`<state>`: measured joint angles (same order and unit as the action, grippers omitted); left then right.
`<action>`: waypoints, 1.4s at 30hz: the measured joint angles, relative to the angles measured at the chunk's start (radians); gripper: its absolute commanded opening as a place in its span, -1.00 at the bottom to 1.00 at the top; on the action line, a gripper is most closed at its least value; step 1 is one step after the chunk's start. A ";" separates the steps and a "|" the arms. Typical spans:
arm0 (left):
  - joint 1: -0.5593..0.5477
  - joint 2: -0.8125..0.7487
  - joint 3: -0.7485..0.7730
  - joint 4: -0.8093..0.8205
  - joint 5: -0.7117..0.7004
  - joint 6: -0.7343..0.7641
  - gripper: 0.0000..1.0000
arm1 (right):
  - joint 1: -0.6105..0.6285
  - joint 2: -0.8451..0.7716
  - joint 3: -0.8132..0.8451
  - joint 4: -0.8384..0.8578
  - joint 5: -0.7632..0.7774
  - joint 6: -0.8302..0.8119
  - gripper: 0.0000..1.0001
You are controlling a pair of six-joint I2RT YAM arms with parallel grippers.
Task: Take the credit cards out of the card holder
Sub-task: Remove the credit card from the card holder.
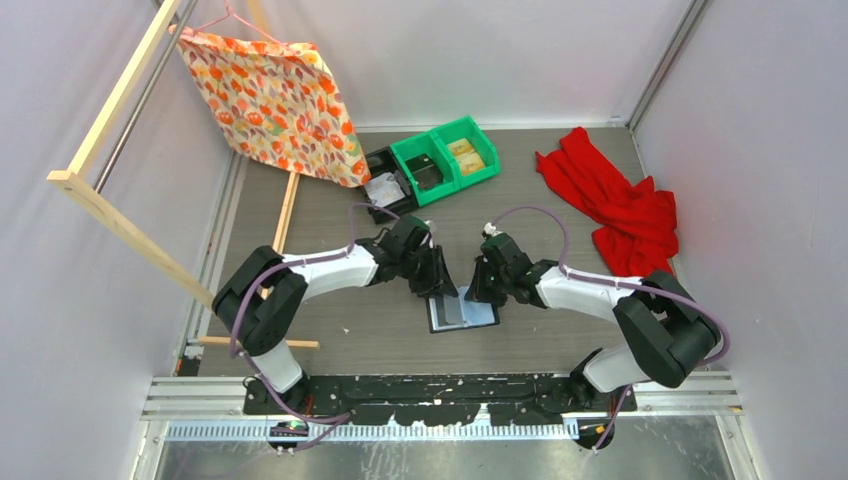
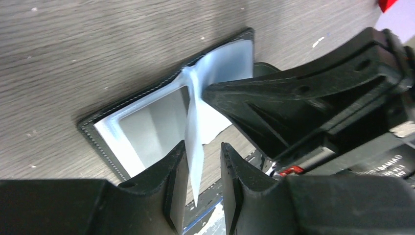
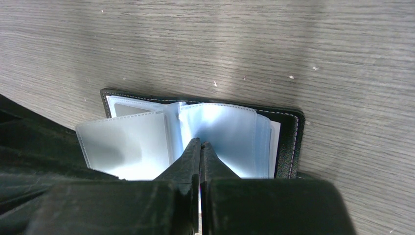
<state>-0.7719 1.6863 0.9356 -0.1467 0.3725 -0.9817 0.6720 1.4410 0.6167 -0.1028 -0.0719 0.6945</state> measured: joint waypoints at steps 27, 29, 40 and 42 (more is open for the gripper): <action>-0.061 0.132 0.200 -0.039 0.024 0.068 -0.40 | -0.011 -0.641 -0.112 -0.273 0.184 0.061 -0.59; -0.047 0.068 0.206 -0.073 0.008 0.080 -0.40 | -0.010 -0.601 -0.117 -0.243 0.150 0.064 -0.57; 0.044 -0.074 -0.029 -0.053 -0.012 0.026 -0.44 | 0.001 -0.217 -0.117 0.057 -0.125 0.153 -0.49; 0.043 -0.072 -0.071 -0.056 -0.009 0.014 -0.44 | 0.001 -0.177 -0.117 0.104 -0.154 0.166 -0.46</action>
<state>-0.7292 1.6138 0.8642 -0.2028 0.3634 -0.9680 0.6731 1.2644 0.4999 0.0013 -0.2256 0.8604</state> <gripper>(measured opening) 0.284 0.254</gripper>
